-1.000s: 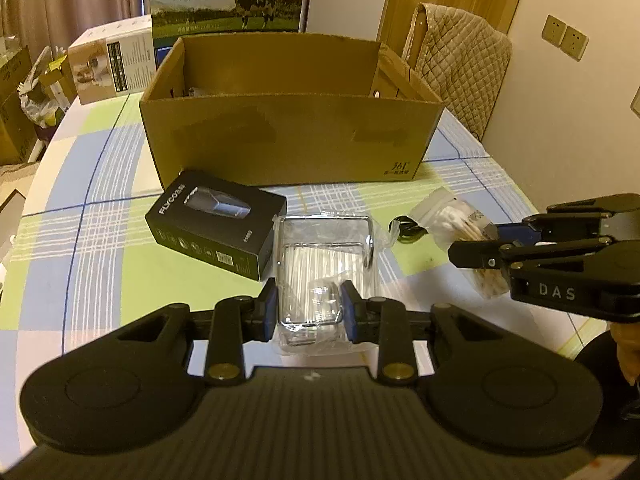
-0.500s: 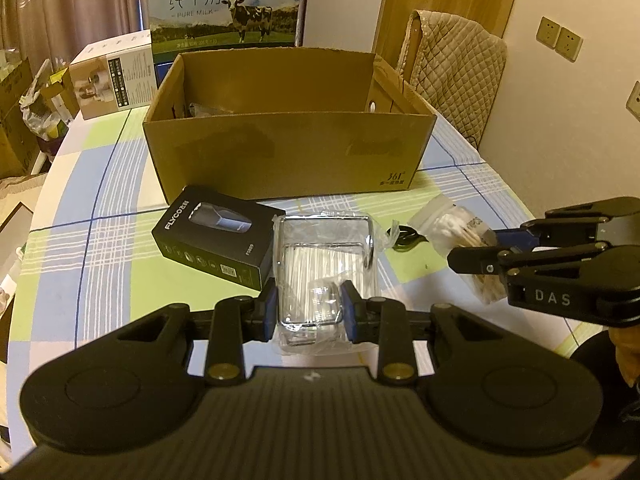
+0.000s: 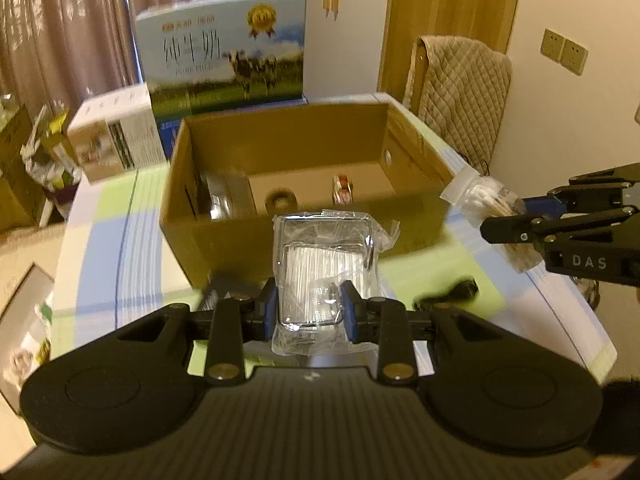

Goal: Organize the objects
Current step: 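Carry the clear tray and swab bag into the box and open both grippers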

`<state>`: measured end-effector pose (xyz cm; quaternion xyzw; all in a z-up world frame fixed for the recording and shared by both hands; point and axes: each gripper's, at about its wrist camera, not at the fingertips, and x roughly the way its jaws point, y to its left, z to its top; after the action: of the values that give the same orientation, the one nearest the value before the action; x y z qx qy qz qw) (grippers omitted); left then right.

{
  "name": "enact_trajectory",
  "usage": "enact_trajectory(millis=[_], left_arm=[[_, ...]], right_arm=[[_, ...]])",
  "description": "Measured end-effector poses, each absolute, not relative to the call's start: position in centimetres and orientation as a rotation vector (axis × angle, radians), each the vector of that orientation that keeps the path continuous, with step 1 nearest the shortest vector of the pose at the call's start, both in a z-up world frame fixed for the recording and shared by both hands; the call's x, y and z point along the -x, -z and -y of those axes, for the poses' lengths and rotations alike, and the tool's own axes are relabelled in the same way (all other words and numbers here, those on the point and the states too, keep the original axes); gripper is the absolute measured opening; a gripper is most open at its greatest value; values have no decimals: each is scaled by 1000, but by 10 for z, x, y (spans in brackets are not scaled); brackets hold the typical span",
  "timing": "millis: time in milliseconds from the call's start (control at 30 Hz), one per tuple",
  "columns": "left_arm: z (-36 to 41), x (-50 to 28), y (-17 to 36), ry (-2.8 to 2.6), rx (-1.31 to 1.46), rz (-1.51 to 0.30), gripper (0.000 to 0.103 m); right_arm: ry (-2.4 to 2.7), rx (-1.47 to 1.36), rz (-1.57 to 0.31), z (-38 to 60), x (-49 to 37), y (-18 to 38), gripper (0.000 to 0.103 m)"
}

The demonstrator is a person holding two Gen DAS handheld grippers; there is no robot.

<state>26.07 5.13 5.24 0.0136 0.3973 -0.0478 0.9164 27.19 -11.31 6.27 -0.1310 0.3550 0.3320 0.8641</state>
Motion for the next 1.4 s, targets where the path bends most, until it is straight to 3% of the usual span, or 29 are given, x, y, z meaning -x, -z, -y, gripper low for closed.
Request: enact_trajectory(millis=[400,1033,1100,1167,1400], left_arm=[[-83,-371,-80,55,-39,-816,27],[-93,-440,-21,36,-20,-898,27],[-91,-443,-17,32,-27,-890,30],[-89,-444,-17,22,-23,-865,43],[-89,-442,-18,25,-27,-852,44]], right_arm=[[-648,236,-788,86,-367,-62,20],[-614,254,-866,58,-429,-18,20],[-612,252,-869,57,-431,-15,20],[-610,244,-877,58,-433,-12,20],[-609,239,-880,60,-436,-8,20]])
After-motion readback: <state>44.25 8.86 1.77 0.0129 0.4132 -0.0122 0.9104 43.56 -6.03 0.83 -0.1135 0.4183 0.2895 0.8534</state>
